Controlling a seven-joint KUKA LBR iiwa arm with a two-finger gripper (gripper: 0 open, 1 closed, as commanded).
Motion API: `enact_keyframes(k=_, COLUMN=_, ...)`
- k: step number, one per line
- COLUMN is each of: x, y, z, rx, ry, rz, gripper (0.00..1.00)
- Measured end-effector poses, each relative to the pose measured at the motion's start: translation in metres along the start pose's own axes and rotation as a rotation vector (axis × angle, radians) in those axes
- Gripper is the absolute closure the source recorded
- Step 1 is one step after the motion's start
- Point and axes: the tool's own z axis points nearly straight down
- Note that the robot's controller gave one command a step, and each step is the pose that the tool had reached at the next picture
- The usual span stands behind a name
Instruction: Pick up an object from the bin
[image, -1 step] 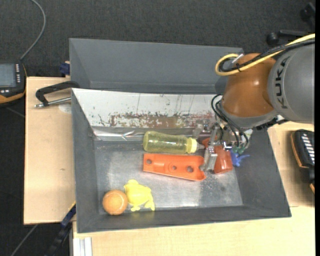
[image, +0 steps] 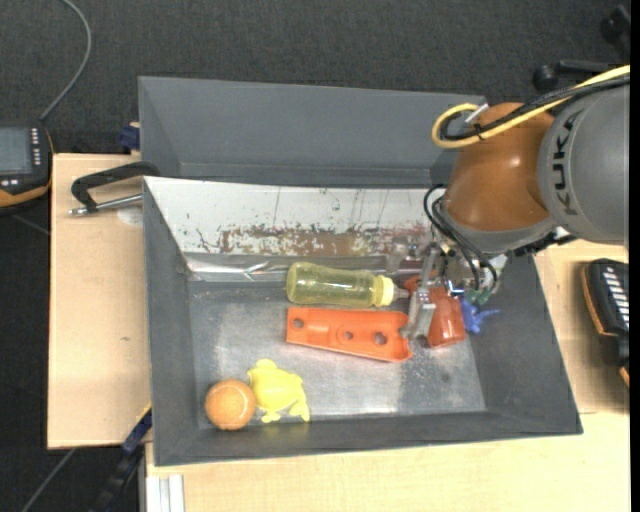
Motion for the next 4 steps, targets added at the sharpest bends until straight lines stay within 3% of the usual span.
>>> enact_keyframes(k=1, x=0.007, y=-0.002, z=0.039, rx=0.0, ry=-0.003, rz=0.008, gripper=0.0)
enact_keyframes(k=2, x=0.009, y=-0.006, z=0.055, rx=-0.001, ry=0.007, rz=0.002, gripper=0.0)
enact_keyframes(k=3, x=-0.003, y=0.027, z=0.063, rx=0.001, ry=-0.008, rz=-0.315, gripper=1.0)
enact_keyframes(k=4, x=-0.003, y=0.027, z=0.063, rx=0.001, ry=-0.008, rz=-0.315, gripper=1.0)
